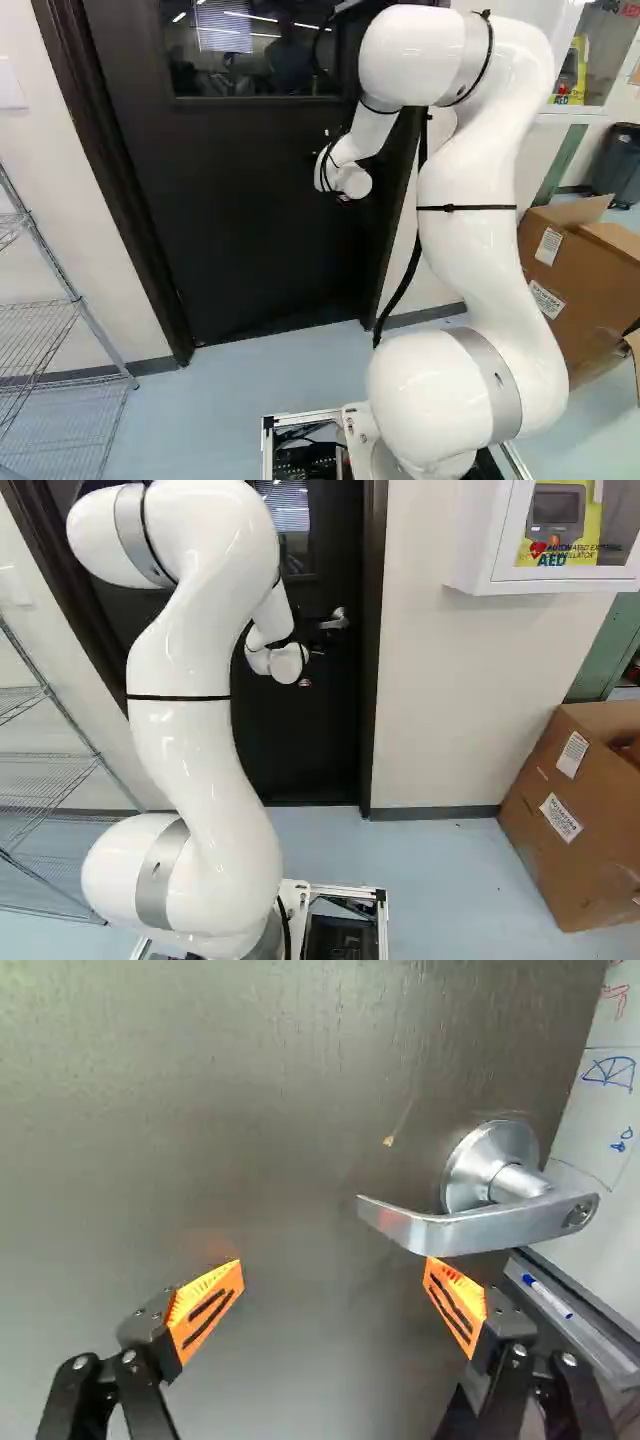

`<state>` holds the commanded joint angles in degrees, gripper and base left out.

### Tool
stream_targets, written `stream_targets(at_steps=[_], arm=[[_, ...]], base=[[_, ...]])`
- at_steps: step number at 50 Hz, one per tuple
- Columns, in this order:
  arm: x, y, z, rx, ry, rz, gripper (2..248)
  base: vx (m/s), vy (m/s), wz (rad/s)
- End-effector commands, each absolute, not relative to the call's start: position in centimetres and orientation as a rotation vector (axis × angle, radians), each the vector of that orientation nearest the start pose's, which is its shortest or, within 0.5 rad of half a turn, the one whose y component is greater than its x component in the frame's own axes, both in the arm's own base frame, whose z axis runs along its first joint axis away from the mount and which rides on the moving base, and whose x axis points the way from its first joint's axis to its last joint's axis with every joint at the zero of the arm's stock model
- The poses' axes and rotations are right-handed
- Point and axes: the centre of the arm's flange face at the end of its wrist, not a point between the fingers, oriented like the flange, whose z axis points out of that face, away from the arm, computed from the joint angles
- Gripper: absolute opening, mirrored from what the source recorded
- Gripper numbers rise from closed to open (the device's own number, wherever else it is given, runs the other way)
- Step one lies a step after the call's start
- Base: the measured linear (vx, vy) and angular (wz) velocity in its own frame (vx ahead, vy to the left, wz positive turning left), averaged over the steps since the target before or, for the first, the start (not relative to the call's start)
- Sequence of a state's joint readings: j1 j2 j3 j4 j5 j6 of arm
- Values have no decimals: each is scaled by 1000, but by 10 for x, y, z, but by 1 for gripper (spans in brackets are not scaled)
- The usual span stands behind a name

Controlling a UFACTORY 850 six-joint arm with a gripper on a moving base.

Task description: Open the door and move inside

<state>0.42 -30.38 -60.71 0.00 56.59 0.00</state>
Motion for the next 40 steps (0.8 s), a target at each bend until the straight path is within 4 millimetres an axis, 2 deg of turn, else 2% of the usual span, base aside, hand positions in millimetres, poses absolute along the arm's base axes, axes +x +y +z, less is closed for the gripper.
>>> stream_targets(at_steps=[32,40], arm=[[697,3,392,-2221,-6,-2217,247],[705,4,390,-2213,-6,-2225,247]], base=[[0,0,0],[0,0,0]])
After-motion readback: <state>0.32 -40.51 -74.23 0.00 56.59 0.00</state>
